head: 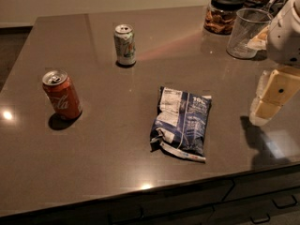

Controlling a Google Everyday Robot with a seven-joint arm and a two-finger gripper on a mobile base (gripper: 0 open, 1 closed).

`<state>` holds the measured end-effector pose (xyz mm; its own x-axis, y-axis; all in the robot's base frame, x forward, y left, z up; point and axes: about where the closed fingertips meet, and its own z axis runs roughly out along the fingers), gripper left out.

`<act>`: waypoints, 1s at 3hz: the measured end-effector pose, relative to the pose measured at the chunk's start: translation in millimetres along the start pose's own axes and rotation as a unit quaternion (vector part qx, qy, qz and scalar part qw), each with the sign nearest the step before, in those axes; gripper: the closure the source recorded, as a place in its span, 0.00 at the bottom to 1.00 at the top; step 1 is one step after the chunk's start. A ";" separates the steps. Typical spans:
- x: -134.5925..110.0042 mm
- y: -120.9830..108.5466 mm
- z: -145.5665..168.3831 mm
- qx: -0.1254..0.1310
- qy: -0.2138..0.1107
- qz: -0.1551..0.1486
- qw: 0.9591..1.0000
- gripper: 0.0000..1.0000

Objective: Pick coke can

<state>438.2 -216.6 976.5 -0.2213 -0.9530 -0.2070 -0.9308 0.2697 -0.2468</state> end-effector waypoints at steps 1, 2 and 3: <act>0.0 0.0 0.0 0.000 0.000 0.000 1.000 0.00; -8.0 -5.4 -1.7 -0.018 -0.011 -0.011 1.000 0.00; -34.0 -9.5 2.6 -0.046 -0.050 -0.023 0.997 0.00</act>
Offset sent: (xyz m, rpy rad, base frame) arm 0.0125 0.0122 0.0076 0.0535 0.0899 0.0863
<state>455.3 -186.4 983.5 -0.1523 -0.9439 -0.2929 -0.9630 0.2084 -0.1710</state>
